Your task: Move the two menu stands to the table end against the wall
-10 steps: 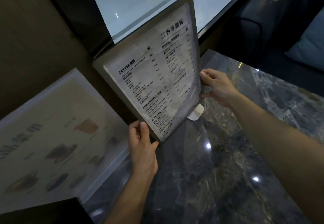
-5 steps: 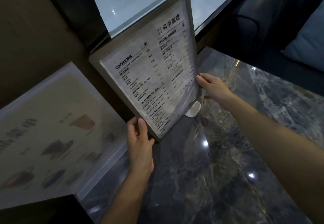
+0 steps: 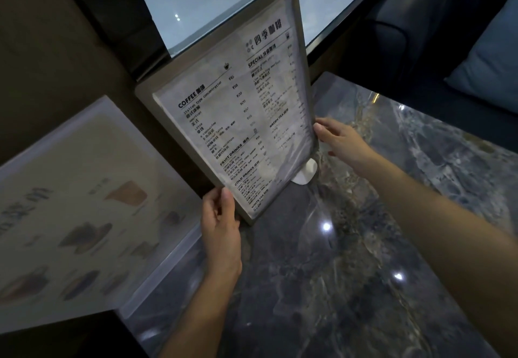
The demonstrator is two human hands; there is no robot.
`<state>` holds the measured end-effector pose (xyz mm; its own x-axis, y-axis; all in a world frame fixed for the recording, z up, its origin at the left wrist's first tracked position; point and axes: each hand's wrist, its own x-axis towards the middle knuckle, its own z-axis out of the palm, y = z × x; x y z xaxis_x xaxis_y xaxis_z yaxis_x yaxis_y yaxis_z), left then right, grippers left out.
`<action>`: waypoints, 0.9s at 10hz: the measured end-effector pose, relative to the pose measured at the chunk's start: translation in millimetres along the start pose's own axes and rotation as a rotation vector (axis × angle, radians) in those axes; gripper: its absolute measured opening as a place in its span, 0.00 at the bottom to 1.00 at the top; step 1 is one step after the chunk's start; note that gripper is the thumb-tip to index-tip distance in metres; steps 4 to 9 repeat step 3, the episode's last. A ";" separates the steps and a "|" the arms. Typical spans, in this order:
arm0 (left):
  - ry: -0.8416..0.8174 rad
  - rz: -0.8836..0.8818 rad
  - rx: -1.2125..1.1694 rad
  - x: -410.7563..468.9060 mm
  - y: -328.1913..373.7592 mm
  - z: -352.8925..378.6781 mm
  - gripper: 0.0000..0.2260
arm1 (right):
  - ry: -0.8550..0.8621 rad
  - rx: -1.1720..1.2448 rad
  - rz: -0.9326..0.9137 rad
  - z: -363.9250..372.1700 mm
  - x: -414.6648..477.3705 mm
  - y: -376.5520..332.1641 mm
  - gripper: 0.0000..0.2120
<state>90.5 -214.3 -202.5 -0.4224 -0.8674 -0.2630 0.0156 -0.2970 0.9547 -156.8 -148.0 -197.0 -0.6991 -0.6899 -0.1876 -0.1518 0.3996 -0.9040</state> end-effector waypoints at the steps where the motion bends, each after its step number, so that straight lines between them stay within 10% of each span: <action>1: -0.016 0.027 0.043 1.3 -4.0 -1.8 0.11 | -0.020 -0.002 0.008 0.0 0.2 1.3 0.19; 9: 0.025 0.051 0.111 -4.0 -17.1 -3.5 0.12 | 0.018 -0.019 0.019 -3.5 -7.9 -0.5 0.20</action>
